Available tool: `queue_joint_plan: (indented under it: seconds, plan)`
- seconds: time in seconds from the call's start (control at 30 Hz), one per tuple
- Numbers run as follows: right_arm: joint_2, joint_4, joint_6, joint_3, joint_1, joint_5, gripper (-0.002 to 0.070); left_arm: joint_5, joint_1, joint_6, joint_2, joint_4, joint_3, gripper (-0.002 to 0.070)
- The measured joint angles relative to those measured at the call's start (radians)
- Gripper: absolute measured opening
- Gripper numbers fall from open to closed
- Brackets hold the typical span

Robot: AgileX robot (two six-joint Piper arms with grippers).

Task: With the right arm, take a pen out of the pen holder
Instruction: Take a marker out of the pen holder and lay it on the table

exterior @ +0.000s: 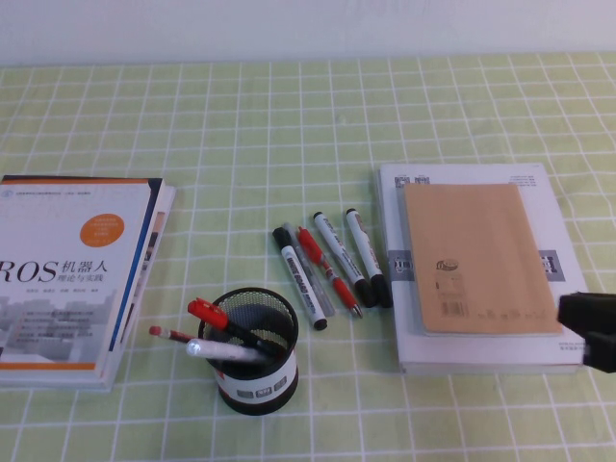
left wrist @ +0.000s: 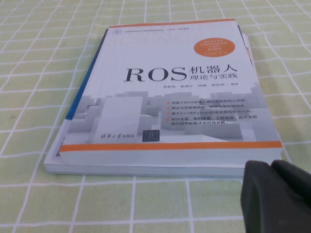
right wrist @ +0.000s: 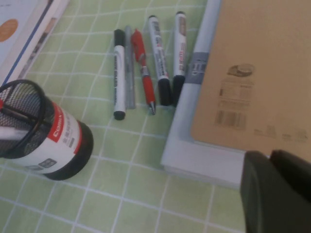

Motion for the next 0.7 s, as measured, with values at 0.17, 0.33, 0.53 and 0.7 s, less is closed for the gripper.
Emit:
queue_joint_plan:
  seconds: [0.17, 0.33, 0.53, 0.7]
  plan:
    - [0.130, -0.081, 0.058, -0.073, 0.276, -0.164, -0.0013, 0.000, 0.000, 0.000, 0.000, 0.000, 0.000, -0.0006]
    - [0.286, -0.125, 0.062, -0.111, 0.532, -0.371, -0.0012, 0.000, 0.000, 0.000, 0.000, 0.000, 0.000, -0.0006]
    - [0.438, -0.145, 0.063, -0.156, 0.723, -0.540, -0.0009, 0.000, 0.000, 0.000, 0.000, 0.000, 0.000, -0.0006]
    - [0.536, -0.173, 0.064, -0.179, 0.834, -0.705, 0.0086, 0.000, 0.000, 0.000, 0.000, 0.000, 0.000, -0.0006]
